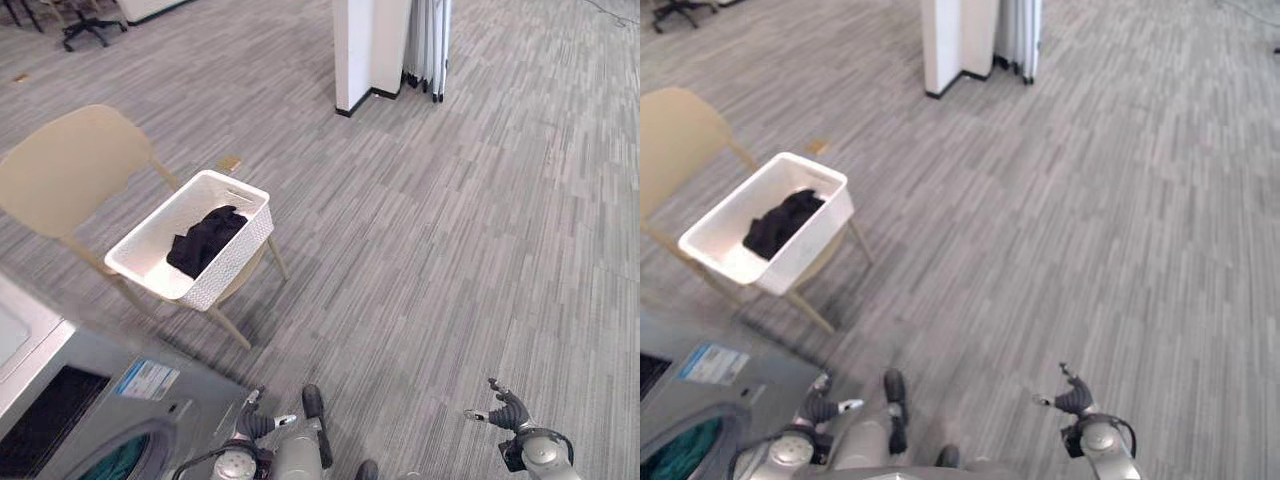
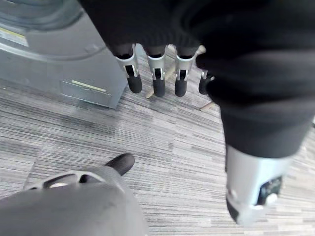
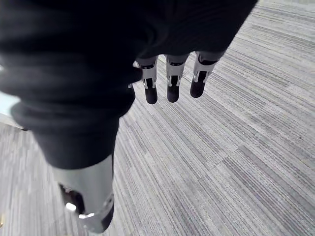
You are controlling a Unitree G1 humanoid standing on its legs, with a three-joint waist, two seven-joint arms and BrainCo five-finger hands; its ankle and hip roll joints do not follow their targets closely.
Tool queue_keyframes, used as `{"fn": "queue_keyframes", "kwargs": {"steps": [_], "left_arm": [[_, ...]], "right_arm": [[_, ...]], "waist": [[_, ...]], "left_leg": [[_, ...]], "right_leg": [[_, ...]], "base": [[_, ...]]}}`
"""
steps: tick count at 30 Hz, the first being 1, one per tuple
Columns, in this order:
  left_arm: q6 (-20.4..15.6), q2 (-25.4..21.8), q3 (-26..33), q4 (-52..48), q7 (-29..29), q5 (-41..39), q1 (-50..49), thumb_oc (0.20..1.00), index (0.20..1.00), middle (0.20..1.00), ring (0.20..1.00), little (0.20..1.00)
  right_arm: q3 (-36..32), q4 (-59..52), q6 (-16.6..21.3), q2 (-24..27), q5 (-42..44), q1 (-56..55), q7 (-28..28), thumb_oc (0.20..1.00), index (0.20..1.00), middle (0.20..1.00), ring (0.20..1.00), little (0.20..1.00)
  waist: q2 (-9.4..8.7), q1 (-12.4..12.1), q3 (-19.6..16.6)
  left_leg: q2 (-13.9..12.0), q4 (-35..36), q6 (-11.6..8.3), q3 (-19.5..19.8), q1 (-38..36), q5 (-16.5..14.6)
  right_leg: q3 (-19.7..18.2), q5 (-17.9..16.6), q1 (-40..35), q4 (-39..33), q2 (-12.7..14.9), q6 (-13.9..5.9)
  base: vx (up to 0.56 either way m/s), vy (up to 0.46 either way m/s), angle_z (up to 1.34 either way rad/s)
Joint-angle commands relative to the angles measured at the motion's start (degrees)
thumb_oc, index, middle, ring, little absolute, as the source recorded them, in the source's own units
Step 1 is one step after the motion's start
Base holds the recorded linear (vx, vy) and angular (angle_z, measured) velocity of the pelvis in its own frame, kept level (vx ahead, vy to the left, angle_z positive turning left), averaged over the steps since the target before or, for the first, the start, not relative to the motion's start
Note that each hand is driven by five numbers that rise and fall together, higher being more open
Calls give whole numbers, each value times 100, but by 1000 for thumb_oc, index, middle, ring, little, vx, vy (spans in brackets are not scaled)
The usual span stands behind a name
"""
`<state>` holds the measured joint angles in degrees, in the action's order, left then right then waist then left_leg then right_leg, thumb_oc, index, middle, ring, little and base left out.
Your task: Grab the laundry basket,head to the washer,open it,put in the laundry and shut it.
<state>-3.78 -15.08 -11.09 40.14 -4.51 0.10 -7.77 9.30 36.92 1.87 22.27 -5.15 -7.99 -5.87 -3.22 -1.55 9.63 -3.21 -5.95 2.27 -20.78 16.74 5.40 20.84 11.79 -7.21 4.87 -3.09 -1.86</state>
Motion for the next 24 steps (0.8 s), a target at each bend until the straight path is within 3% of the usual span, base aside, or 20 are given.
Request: {"fn": "queue_keyframes", "kwargs": {"steps": [1, 2, 3, 4, 5, 6, 8, 10, 13, 16, 18, 20, 21, 24], "left_arm": [[-190, -413, 19, -515, -85, -168, 20, 1000, 1000, 1000, 1000, 1000], [-190, -414, 20, -515, -85, -168, 19, 1000, 1000, 1000, 1000, 1000], [-204, -516, 46, -537, -137, -195, 77, 1000, 1000, 1000, 1000, 1000], [-222, -528, 46, -528, -172, -199, 120, 1000, 1000, 1000, 1000, 1000], [-226, -525, 75, -470, -250, -207, 198, 1000, 1000, 1000, 1000, 1000], [-227, -524, 76, -469, -250, -207, 199, 1000, 1000, 1000, 1000, 1000], [-241, -511, 53, -403, -293, -150, 259, 1000, 1000, 1000, 1000, 1000], [-240, -513, 37, -388, -286, -105, 272, 1000, 1000, 1000, 1000, 1000], [-221, -386, -45, -102, -299, 58, 448, 1000, 1000, 1000, 1000, 1000], [-308, -335, -90, -89, -262, 72, 440, 1000, 1000, 1000, 1000, 1000], [-315, -256, -111, -39, -241, 65, 435, 1000, 1000, 1000, 1000, 1000], [-301, -241, -79, -85, -224, -52, 446, 1000, 1000, 1000, 1000, 1000], [-295, -219, -42, -117, -201, -147, 418, 1000, 1000, 1000, 1000, 1000], [-258, -237, -4, -135, -182, -208, 395, 1000, 1000, 1000, 1000, 1000]], "right_arm": [[-143, -431, 161, 26, -131, 67, 67, 1000, 1000, 1000, 1000, 1000], [-143, -431, 161, 24, -131, 66, 67, 1000, 1000, 1000, 1000, 1000], [-116, -467, 171, -35, -103, 141, 67, 1000, 1000, 1000, 1000, 1000], [-79, -471, 190, -54, -107, 194, 57, 1000, 1000, 1000, 1000, 1000], [-26, -520, 191, -50, -107, 257, 66, 1000, 1000, 1000, 1000, 1000], [-25, -520, 191, -49, -107, 258, 66, 1000, 1000, 1000, 1000, 1000], [16, -580, 209, -38, -68, 366, 63, 1000, 1000, 1000, 1000, 1000], [10, -627, 208, -27, -31, 375, 61, 1000, 1000, 1000, 1000, 1000], [-11, -591, 203, -3, 31, 400, 2, 1000, 1000, 1000, 1000, 1000], [-77, -578, 225, -10, 45, 242, 30, 1000, 1000, 1000, 1000, 1000], [-91, -562, 265, 0, 75, 251, 69, 1000, 1000, 1000, 1000, 1000], [-105, -569, 300, 46, 97, 280, 53, 1000, 1000, 1000, 1000, 1000], [-162, -569, 289, 78, 134, 257, 37, 1000, 1000, 1000, 1000, 1000], [-212, -565, 231, 127, 163, 250, 8, 1000, 1000, 1000, 1000, 1000]], "waist": [[-167, -154, -24], [-173, -153, -22], [-164, -126, 29], [-76, -111, 64], [75, -8, 196], [74, 0, 205], [193, 131, 339], [208, 205, 383], [209, 456, 419], [188, 474, 375], [210, 472, 330], [220, 462, 345], [230, 468, 383], [200, 464, 372]], "left_leg": [[-54, 179, -340, 233, -362, -252], [-47, 177, -339, 233, -365, -255], [114, 147, -169, 227, -609, -539], [87, 193, -99, 198, -699, -518], [142, 281, -55, 426, -1021, -646], [146, 280, -55, 433, -1028, -647], [191, 432, -89, 653, -1343, -731], [235, 463, -108, 773, -1454, -780], [474, 480, -176, 1317, -1694, -951], [601, 321, -191, 1590, -1691, -1063], [613, -14, -310, 1671, -1605, -1170], [585, -344, -415, 1682, -1443, -1142], [388, -746, -450, 1369, -1297, -1158], [9, -1033, -411, 794, -958, -1083]], "right_leg": [[-549, -856, -77, 1323, 1536, -1006], [-548, -850, -79, 1329, 1544, -1009], [-529, -1240, 270, 1961, 1767, -1032], [-499, -1395, 623, 2197, 1737, -909], [-538, -1081, 1121, 2266, 1573, -759], [-532, -1074, 1111, 2271, 1578, -760], [-523, -730, 1559, 1724, 1342, -642], [-648, -709, 1669, 1426, 1222, -650], [-1647, -1024, 1963, 303, 763, -802], [-1777, -1090, 1790, 150, 811, -791], [-1684, -1084, 1642, 116, 844, -699], [-1570, -1076, 1567, 99, 872, -639], [-1344, -979, 1400, 47, 949, -560], [-980, -811, 1103, -115, 1018, -445]], "base": [[228, 181, 0], [286, 229, 8], [215, 194, 11], [403, 252, 21], [234, 118, 43], [279, 63, 62], [268, -15, 86], [246, -53, 72], [319, -123, 93], [188, -119, 140], [172, -183, 124], [115, -159, 90], [91, -119, 76], [117, -96, 120]]}}
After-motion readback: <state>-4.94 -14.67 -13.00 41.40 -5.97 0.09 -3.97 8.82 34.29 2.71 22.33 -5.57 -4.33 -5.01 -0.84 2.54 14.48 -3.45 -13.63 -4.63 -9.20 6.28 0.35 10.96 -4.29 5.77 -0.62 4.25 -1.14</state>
